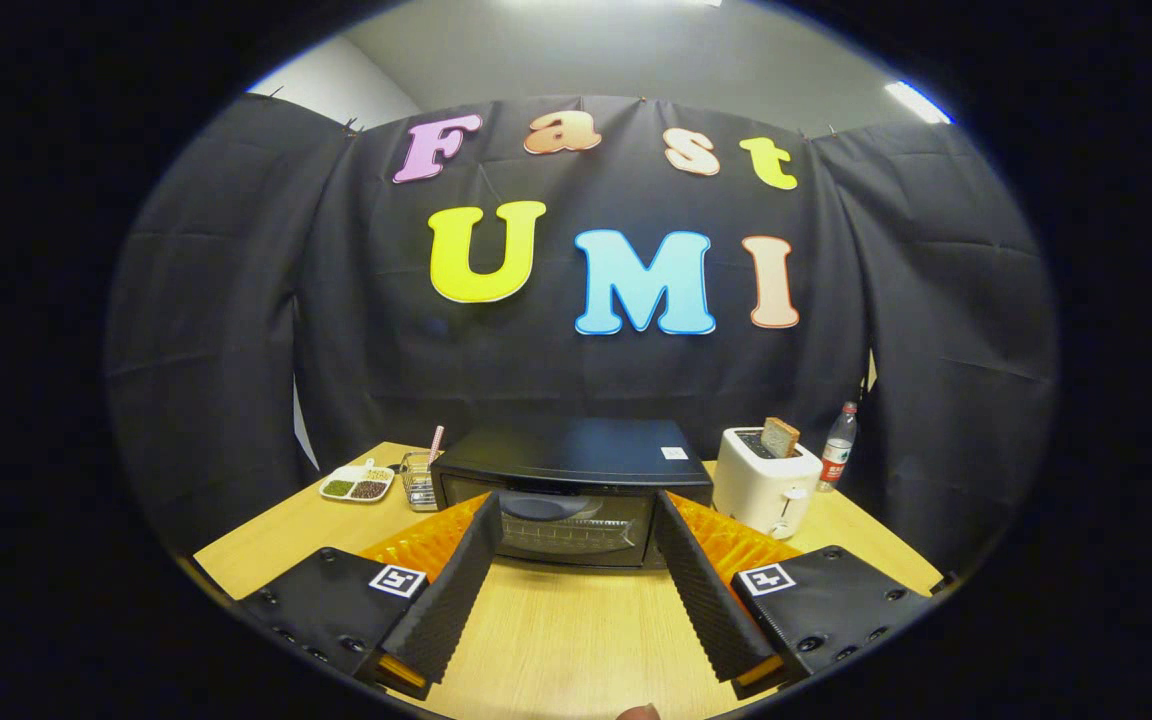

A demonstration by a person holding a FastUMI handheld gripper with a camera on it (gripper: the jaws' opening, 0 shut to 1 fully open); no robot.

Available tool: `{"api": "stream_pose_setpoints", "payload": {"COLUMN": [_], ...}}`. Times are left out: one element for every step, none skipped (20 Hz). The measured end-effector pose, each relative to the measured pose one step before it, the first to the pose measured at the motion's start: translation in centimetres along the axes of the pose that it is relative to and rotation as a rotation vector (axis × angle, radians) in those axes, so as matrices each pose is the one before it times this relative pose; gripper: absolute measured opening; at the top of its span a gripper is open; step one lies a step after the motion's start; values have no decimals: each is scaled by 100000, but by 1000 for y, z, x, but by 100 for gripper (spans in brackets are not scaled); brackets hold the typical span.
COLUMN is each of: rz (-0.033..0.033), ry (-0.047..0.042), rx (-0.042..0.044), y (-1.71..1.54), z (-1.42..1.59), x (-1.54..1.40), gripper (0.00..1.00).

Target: Open the toaster oven, put the food inside, and close the toaster oven door.

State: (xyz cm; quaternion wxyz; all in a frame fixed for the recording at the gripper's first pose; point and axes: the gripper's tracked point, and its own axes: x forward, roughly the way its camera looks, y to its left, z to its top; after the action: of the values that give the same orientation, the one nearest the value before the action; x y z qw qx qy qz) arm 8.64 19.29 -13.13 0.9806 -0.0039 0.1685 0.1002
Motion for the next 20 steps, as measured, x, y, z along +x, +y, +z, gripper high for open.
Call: {"api": "stream_pose_setpoints", "payload": {"rz": [-833,-862,-738,-405,-358,-243,-194,-460,-400,-164,-295,-161,-206,-270,-488,-129,-10,-105,-348,-284], "ry": [-674,-696,-651,-108,-167,-39,-329,-766,-618,-637,-489,-91,419,100,-261,-92,-200,102,90,217], "rx": [932,798,500,279,-156,-395,-506,-690,-550,-336,-127,23,241,207,130,121,111,-348,-257,-21], "y": [-659,-613,-531,-447,-440,-403,-356,-370,-281,-353,-351,-260,-259,-241,-281,-133,-68,-167,-197,-191], "z": [227,148,186,-59,-8,-114,29,83,534,125,48,-51,-132,2,44,-65,-75,-66,-34,-169], "x": [-936,-979,-886,-779,-762,-717,-804,-726,-328,-418,-419,-417,-413,-485,-455,-336,-287,-156,-231,-160], "gripper": [97,97,97,97,97,97,97,97,97,97,97,97,97,97,97,97,97,97,97,97]}}
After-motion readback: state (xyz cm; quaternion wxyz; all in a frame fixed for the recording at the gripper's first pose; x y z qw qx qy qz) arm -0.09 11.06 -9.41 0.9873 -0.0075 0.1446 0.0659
